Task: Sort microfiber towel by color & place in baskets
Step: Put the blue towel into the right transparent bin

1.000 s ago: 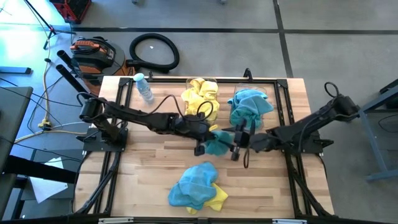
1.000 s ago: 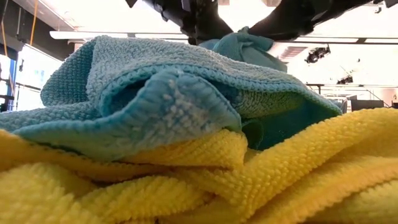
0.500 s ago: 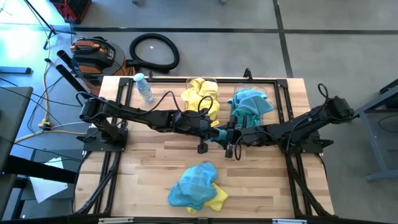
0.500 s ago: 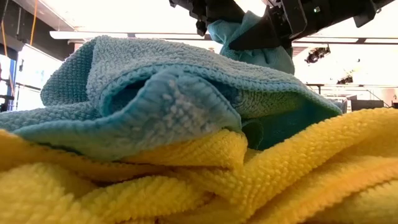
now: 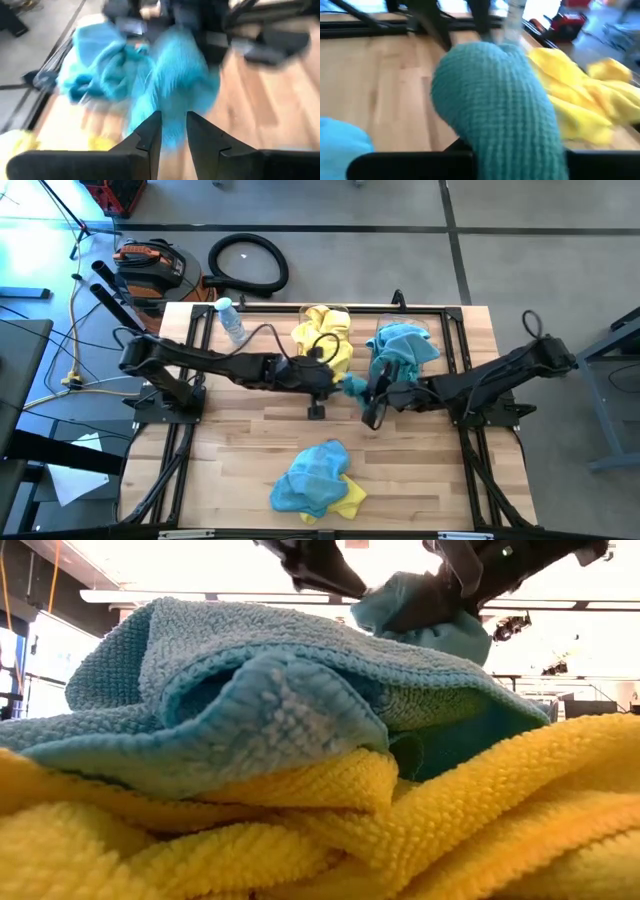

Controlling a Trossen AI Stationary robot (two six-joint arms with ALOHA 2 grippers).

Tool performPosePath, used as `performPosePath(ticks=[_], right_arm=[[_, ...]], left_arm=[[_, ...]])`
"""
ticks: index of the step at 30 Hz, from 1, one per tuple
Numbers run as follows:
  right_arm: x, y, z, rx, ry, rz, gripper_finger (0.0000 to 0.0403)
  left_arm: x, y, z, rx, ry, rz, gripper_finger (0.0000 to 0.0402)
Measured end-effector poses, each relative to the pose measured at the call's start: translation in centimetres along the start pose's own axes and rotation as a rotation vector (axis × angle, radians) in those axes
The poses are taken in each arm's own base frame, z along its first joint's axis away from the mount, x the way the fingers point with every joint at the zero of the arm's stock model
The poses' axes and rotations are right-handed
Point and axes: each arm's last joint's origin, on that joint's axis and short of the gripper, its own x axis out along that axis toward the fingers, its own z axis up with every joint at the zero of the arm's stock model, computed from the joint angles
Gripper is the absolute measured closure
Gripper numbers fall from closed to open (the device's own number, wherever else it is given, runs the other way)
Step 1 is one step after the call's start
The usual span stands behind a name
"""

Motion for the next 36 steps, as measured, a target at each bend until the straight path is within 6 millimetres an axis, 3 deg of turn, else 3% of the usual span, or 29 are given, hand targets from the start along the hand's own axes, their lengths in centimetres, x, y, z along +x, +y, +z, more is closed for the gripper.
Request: performPosePath(ticks=[7, 14, 18, 22, 26, 32, 36], right_arm=[[-1.8, -3.2, 4.3, 0.055, 0.145, -0.18, 0.0395], [-3.4, -9.5, 8.6, 0.169, 0.302, -0.433, 0.0395], [-3.8, -13.5, 9.2, 0.237, 0.381, -0.519, 0.0398], [-3.2, -17.0, 8.0, 0.339, 0.467, -0.501, 0.0398], [-1.6, -19.2, 5.7, 0.372, 0.59, -0.483, 0.0399], [2.2, -20.5, 1.9, 0.421, 0.684, -0.387, 0.0399], [4.0, -20.7, -1.7, 0.495, 0.793, -0.385, 0.0398]], left_arm=[[-4.4, 1.2, -0.4, 0.001, 0.079, 0.154, 0.0318], [-5.5, 0.9, -6.2, -0.049, 0.131, 0.142, 0.0323], [-6.5, 1.2, -9.4, -0.124, 0.072, 0.159, 0.0323], [-8.0, 1.7, -11.6, -0.18, -0.024, 0.135, 0.0323], [-9.6, 2.1, -12.8, -0.218, -0.087, 0.113, 0.0324], [-11.6, 2.4, -12.9, -0.228, -0.16, 0.105, 0.0324], [-11.9, 2.3, -13.1, -0.256, -0.147, 0.068, 0.0324]])
